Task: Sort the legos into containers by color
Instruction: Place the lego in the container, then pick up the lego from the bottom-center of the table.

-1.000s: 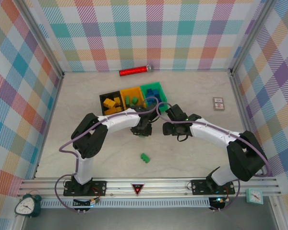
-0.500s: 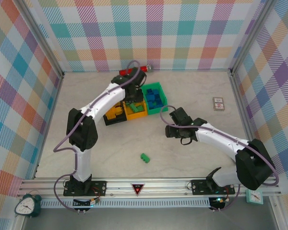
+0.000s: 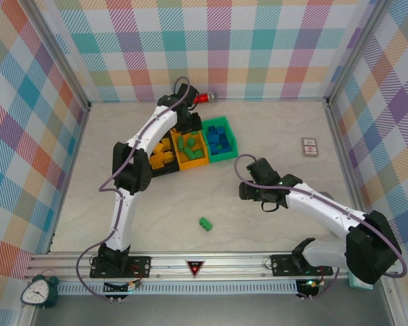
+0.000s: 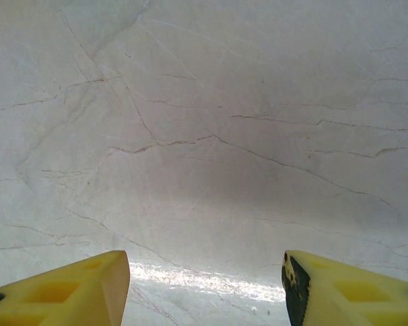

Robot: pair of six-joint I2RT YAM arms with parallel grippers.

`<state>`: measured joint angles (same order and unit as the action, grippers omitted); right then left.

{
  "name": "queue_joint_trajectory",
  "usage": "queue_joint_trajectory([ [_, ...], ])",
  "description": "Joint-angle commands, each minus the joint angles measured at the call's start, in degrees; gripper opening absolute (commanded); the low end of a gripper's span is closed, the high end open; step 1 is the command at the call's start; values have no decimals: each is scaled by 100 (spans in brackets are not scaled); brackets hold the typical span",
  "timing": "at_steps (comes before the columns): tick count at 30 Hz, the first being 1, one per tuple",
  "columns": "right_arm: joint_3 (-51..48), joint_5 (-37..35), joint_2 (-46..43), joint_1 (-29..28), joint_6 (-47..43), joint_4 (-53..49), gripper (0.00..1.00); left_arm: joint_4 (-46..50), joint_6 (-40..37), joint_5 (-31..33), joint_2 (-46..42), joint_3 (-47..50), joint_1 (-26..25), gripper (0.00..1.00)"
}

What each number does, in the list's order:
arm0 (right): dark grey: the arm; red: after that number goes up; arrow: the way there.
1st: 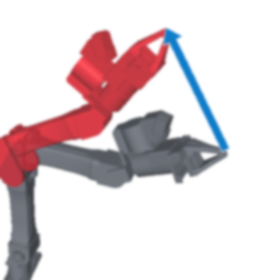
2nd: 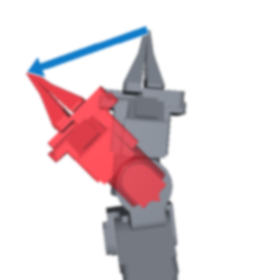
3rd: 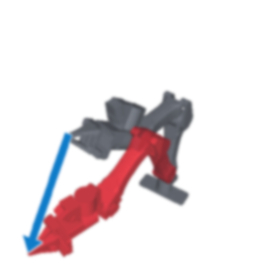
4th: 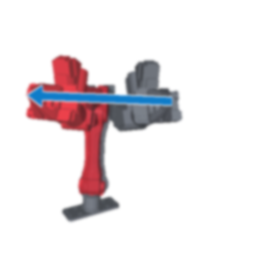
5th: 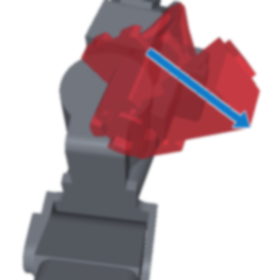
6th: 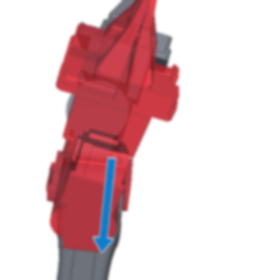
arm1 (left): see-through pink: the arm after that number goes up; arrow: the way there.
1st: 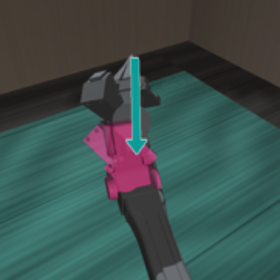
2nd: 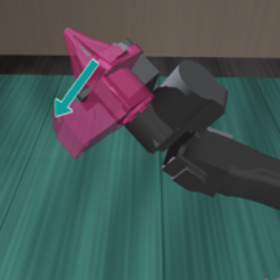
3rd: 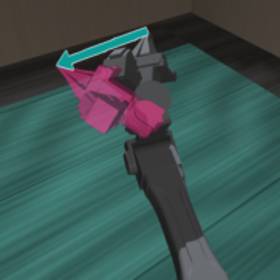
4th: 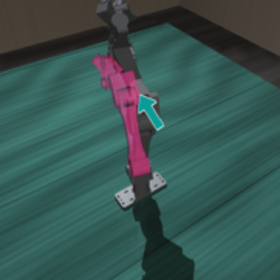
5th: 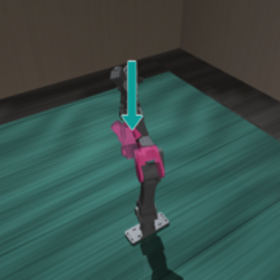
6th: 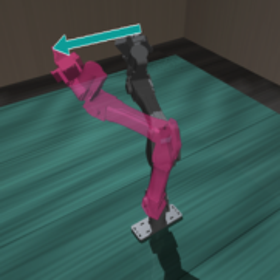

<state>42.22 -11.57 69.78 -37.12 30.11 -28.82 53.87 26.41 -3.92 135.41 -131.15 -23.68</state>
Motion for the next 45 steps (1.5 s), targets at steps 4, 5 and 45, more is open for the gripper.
queue_joint_trajectory([
  [4, -182, -39, -184, 24, 162, -102, 62, -623, 57, -255, -857, 696, 39, 62],
  [5, -186, -21, -167, 29, 170, -83, 62, -762, 33, -200, -1059, 966, 39, 67],
  [45, 589, 1702, 1448, -1685, -924, 910, 62, -3607, 771, 150, -6102, 8379, -395, 67],
])
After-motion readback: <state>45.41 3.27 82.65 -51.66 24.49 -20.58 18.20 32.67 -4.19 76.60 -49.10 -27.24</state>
